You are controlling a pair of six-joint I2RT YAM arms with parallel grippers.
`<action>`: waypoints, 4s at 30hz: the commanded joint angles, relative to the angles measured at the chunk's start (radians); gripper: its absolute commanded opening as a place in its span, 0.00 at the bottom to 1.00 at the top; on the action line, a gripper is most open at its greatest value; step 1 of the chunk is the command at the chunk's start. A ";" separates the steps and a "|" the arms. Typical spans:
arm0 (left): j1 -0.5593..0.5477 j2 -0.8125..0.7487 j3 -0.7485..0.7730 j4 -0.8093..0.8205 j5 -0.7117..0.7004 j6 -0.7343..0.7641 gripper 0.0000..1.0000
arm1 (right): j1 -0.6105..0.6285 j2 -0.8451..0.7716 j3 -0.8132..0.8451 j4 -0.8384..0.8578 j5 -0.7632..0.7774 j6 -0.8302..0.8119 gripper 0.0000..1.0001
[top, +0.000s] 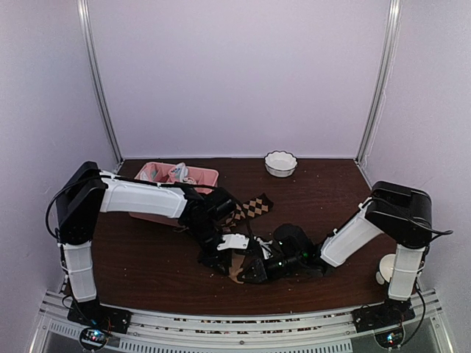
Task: Roll the socks
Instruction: Roll the sock at the center of the board.
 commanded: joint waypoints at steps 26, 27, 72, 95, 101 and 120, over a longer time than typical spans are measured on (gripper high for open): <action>0.123 0.250 0.077 -0.139 0.167 0.003 0.05 | 0.004 -0.310 -0.319 -0.091 0.486 -0.163 1.00; 0.122 0.253 0.076 -0.141 0.167 0.006 0.05 | 0.006 -0.350 -0.335 -0.094 0.545 -0.169 1.00; -0.005 0.343 0.189 -0.212 0.218 0.188 0.06 | 0.333 -0.142 -0.132 0.119 0.699 -1.083 0.46; 0.063 -0.040 -0.061 0.087 0.075 0.171 0.98 | 0.302 -0.026 -0.092 -0.125 0.630 -0.934 0.00; 0.064 -0.129 -0.134 0.214 -0.092 0.076 0.98 | 0.222 -0.020 -0.038 -0.228 0.442 -0.806 0.00; 0.176 -0.323 -0.083 0.116 -0.375 -0.079 0.98 | 0.113 0.038 -0.019 -0.291 0.241 -0.602 0.00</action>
